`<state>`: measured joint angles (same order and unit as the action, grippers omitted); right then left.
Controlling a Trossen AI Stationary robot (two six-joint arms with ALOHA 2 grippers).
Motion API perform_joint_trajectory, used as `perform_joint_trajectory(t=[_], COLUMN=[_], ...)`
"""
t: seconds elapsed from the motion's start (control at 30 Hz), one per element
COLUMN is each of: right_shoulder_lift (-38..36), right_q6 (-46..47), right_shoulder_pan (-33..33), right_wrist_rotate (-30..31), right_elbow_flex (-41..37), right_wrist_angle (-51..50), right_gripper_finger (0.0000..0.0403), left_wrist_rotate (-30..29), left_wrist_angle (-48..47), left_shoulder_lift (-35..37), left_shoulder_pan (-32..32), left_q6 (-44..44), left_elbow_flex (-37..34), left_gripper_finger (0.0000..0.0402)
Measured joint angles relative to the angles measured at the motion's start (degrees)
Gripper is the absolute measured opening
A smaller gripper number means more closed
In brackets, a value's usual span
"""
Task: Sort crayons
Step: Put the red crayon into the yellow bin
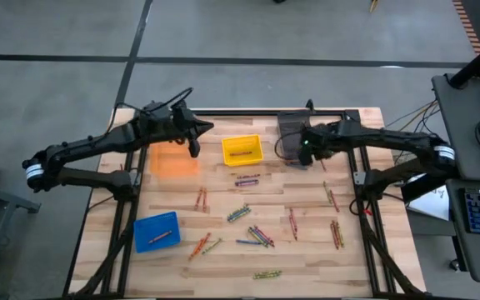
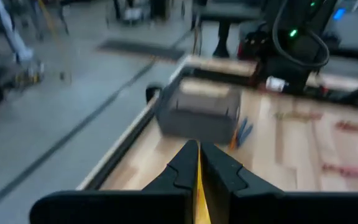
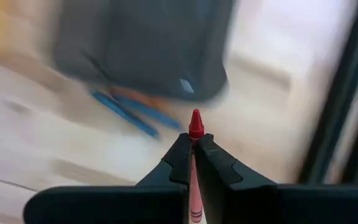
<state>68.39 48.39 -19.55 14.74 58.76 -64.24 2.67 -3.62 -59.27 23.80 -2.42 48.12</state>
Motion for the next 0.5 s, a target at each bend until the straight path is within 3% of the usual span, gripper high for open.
perform_joint_trajectory(t=[0.1, 0.27, 0.5], right_shoulder_lift=[-3.96, -8.36, -6.90], right_q6=[-4.59, -15.50, -31.10], right_shoulder_pan=[0.85, 1.61, 0.81], right_wrist_rotate=[2.70, 3.16, 2.42], right_elbow_flex=[2.03, 0.26, -6.47], right_wrist_angle=[5.93, 26.10, 54.93], right_gripper_finger=[0.0008, 0.0008, 0.0008], left_wrist_rotate=[2.36, 6.87, 6.88], left_wrist_angle=[6.15, 14.48, 24.50], left_shoulder_lift=[1.24, 4.25, 9.48], left_shoulder_pan=[-1.00, -1.30, -1.22], left_q6=[0.10, 4.06, 5.87], left_elbow_flex=[-2.59, -9.40, -17.25], left_gripper_finger=[0.0001, 0.0001, 0.0001])
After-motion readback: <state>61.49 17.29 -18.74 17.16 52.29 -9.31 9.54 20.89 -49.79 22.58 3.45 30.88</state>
